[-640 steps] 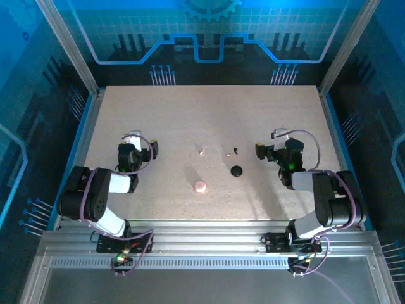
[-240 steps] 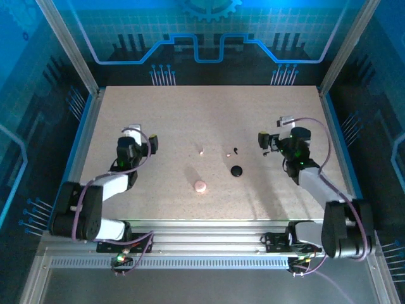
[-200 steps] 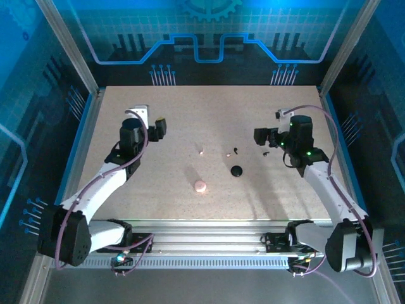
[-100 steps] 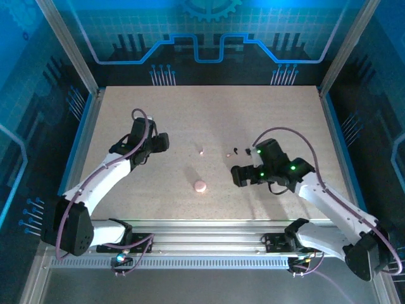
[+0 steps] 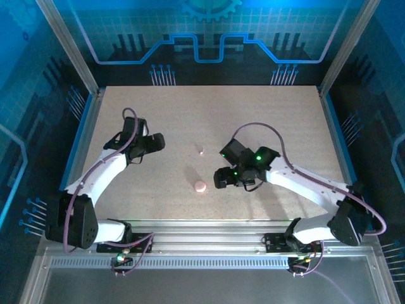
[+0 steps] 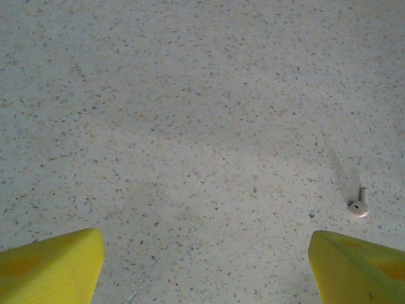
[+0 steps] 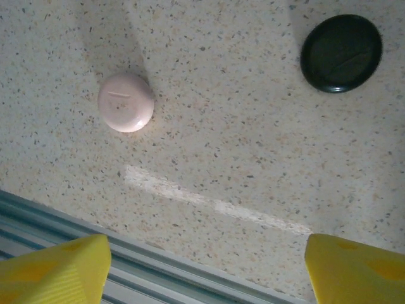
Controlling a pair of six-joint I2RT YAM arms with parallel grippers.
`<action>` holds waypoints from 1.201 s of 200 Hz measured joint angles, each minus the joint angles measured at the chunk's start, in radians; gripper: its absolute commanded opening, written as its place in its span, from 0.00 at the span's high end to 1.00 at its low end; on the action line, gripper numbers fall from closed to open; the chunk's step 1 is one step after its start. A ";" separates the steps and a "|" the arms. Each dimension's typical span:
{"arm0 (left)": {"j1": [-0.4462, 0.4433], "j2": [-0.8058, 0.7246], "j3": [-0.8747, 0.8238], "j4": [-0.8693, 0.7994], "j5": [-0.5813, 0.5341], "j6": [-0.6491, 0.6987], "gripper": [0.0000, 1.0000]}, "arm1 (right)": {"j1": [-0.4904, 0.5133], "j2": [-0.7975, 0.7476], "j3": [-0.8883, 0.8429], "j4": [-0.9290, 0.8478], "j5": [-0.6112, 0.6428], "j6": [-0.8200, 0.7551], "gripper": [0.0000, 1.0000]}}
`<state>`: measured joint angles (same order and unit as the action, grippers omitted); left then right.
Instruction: Insert the wireless bluetooth earbuds into the charging case
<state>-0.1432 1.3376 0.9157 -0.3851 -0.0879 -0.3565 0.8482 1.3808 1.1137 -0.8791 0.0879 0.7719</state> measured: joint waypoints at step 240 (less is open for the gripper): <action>0.063 0.023 0.099 -0.047 0.085 0.071 0.22 | 0.101 0.676 0.552 -0.188 -0.037 0.152 0.33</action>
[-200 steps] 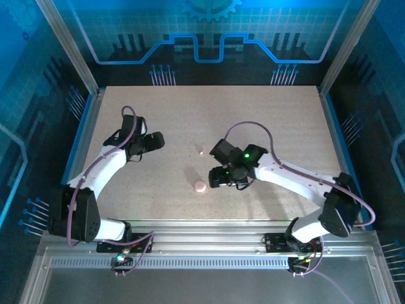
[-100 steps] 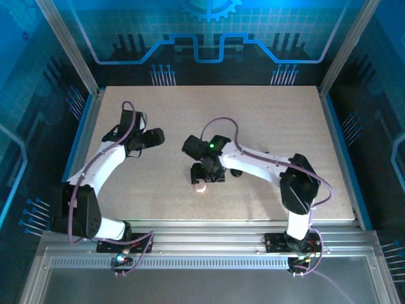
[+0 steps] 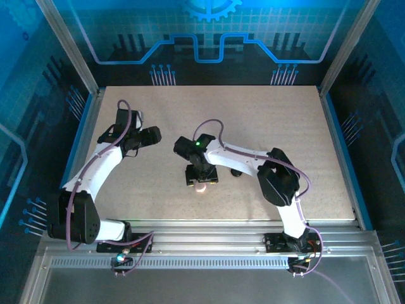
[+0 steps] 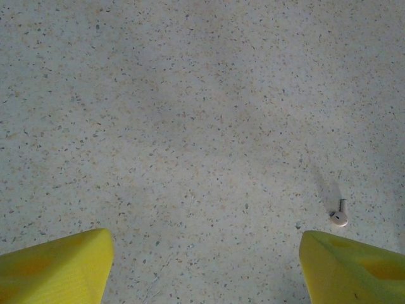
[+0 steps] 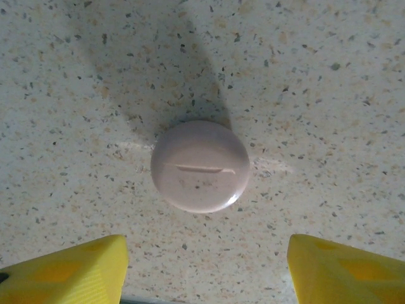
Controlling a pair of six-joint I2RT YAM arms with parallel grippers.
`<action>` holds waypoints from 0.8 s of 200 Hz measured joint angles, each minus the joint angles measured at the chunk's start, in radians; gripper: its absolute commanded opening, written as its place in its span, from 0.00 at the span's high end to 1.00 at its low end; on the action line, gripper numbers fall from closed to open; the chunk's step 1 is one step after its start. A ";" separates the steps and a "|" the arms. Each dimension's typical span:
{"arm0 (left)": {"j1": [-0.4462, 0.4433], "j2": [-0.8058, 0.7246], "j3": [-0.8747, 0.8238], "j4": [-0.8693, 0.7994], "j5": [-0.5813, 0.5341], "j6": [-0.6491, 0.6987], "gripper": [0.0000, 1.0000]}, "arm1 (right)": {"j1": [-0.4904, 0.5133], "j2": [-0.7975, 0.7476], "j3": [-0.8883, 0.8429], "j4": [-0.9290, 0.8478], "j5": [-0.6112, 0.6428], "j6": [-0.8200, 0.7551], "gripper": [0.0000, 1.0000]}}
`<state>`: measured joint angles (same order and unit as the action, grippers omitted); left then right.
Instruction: Insert the wireless bluetooth earbuds into the charging case
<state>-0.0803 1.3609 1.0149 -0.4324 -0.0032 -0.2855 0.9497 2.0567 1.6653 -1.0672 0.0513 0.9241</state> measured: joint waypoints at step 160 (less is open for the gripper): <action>0.006 0.000 0.000 0.003 0.000 0.000 0.22 | -0.011 0.111 0.000 0.054 -0.025 -0.001 0.38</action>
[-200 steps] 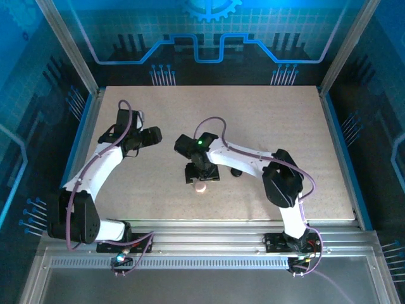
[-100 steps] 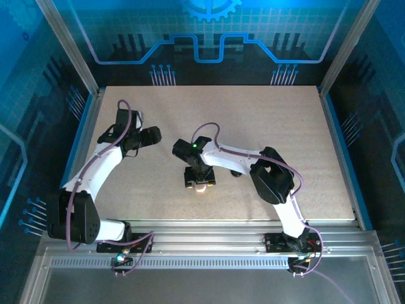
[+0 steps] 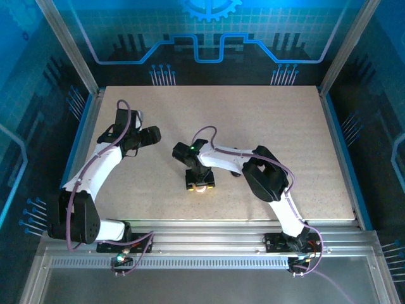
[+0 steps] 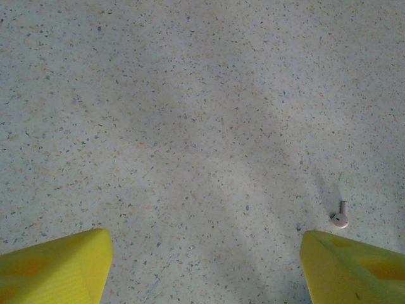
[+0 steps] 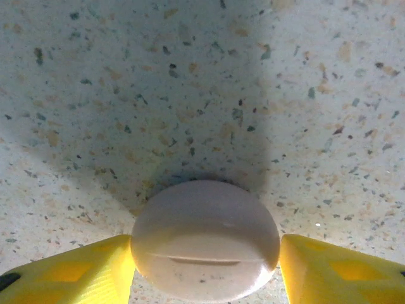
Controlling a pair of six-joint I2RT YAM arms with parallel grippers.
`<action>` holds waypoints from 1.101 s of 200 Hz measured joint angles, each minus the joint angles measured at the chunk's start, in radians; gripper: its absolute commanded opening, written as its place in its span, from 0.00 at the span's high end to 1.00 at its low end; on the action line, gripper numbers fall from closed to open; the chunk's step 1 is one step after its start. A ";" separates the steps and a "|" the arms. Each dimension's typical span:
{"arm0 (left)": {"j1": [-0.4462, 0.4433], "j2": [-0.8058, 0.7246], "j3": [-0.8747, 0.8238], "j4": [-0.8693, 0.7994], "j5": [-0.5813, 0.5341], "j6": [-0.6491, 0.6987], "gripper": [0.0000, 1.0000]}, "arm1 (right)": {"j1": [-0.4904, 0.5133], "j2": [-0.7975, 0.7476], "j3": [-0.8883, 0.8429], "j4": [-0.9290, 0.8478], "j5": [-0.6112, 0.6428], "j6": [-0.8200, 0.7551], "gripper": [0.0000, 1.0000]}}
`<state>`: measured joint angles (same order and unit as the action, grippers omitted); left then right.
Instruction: Insert the wireless bluetooth earbuds into the charging case
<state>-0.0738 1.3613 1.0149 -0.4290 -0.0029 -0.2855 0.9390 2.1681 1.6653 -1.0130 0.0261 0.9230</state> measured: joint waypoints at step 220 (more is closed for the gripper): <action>-0.319 -0.270 -0.320 0.452 0.093 0.113 0.30 | -0.158 -0.716 -0.699 0.636 0.053 0.019 0.54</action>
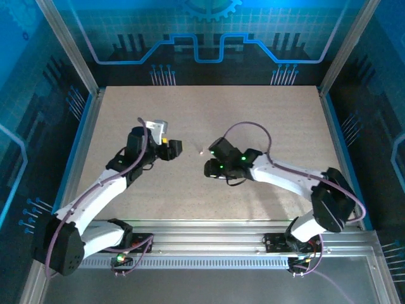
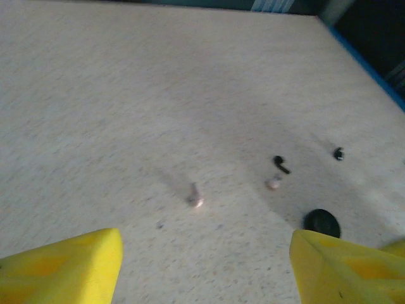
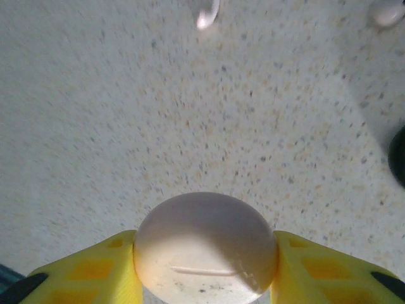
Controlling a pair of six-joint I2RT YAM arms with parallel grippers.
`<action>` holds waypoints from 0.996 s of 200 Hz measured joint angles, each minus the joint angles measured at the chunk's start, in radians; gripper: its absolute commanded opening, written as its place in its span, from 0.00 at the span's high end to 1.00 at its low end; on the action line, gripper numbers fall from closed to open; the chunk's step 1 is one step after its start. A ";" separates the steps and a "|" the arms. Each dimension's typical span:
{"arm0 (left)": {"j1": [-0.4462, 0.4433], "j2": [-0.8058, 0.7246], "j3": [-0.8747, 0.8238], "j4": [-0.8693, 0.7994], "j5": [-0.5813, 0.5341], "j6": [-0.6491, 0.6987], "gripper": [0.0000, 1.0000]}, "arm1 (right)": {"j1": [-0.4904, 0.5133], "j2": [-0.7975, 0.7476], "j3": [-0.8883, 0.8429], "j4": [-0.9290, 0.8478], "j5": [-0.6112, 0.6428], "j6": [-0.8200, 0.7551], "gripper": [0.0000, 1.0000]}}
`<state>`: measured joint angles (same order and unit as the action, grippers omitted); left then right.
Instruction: Insert the wireless bluetooth earbuds into the charging case
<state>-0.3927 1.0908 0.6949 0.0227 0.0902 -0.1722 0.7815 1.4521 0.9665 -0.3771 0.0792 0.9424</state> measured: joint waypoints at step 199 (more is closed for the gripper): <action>-0.267 0.087 -0.415 0.892 0.196 0.301 0.35 | -0.070 -0.323 -0.277 0.587 -0.116 -0.036 0.52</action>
<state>-0.6598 1.1774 0.2798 0.9142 0.2867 0.1284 0.7116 1.1290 0.6895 0.2100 -0.0364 0.9066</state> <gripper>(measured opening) 0.650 0.479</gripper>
